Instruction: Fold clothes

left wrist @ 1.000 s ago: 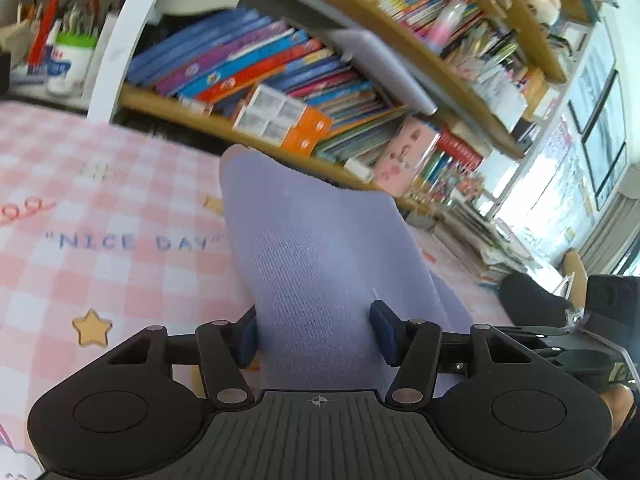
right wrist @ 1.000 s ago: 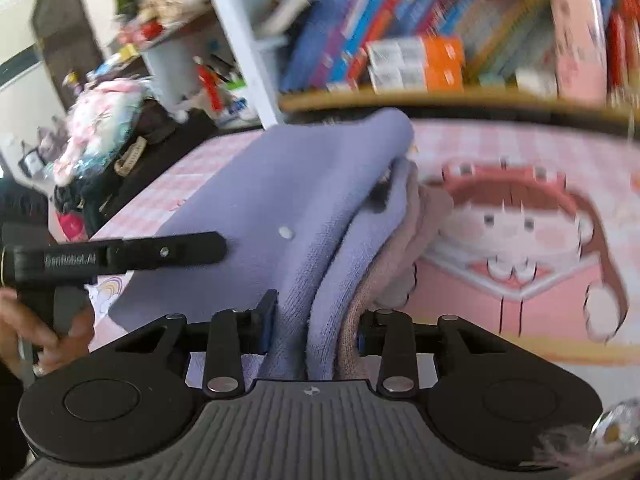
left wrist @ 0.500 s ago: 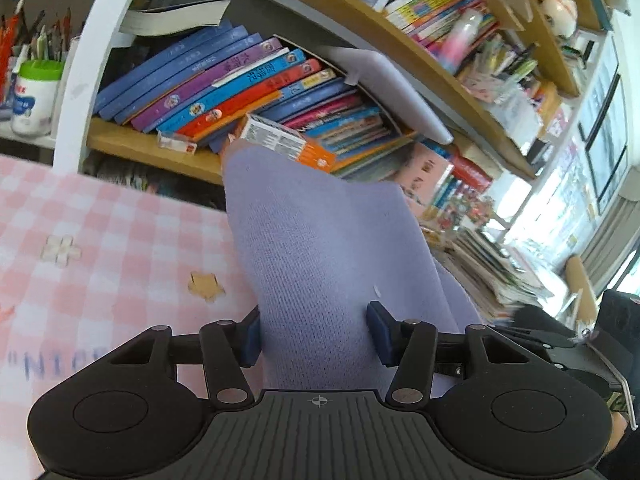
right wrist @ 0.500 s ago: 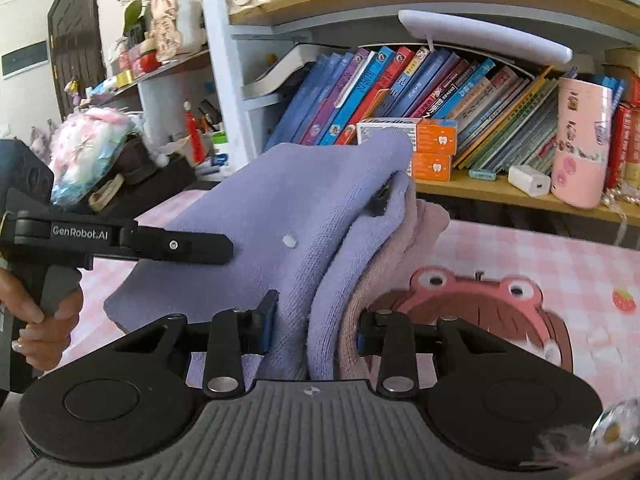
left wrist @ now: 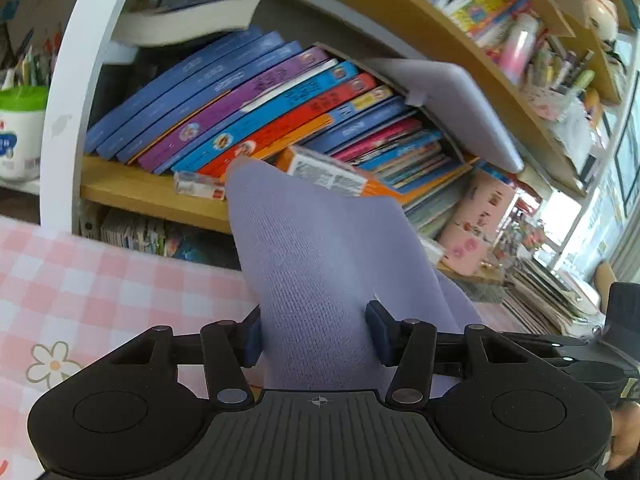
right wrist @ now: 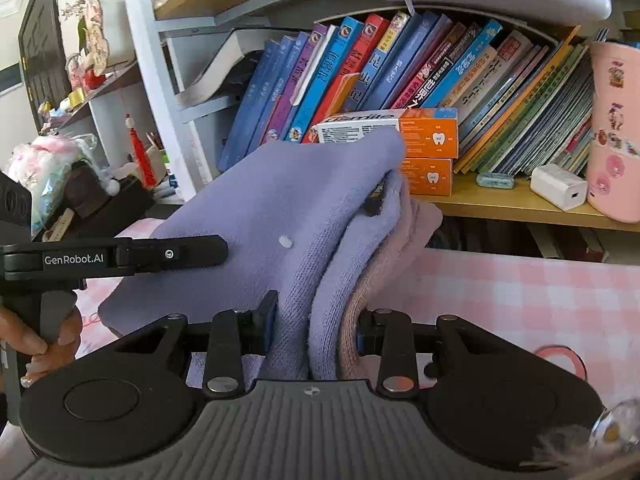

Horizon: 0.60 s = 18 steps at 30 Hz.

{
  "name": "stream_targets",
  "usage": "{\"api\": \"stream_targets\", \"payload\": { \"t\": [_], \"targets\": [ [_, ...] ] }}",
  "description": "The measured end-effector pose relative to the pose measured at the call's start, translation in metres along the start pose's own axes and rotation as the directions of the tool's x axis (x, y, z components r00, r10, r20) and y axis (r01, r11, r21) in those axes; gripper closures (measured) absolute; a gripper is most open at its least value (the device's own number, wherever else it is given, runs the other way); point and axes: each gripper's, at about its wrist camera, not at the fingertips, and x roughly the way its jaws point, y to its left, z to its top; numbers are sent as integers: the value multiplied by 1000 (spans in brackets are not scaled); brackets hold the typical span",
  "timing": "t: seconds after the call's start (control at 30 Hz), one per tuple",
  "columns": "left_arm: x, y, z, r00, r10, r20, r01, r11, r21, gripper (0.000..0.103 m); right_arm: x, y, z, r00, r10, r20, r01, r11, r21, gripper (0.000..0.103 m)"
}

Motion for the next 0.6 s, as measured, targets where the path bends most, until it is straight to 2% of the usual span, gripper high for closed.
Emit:
{"api": "stream_targets", "payload": {
  "t": [0.17, 0.33, 0.4, 0.5, 0.6],
  "targets": [
    [18, 14, -5, 999, 13, -45, -17, 995, -98, 51, 17, -13, -1, 1000, -2, -30, 3, 999, 50, 71],
    [24, 29, -11, 1000, -7, -30, -1, 972, -235, 45, 21, -20, -6, 1000, -29, -8, 30, 994, 104, 69],
    [22, 23, -9, 999, 23, -23, -27, 977, -212, 43, 21, -18, -7, 998, -58, -10, 59, 991, 118, 65],
    [6, 6, -7, 991, 126, 39, -122, 988, -91, 37, 14, -10, -9, 994, -113, -5, 113, 989, 98, 53],
    [-14, -7, -7, 976, 197, 93, -197, 980, -13, 33, -1, 1, -12, 988, -151, 23, 150, 988, 39, 52]
  ]
}}
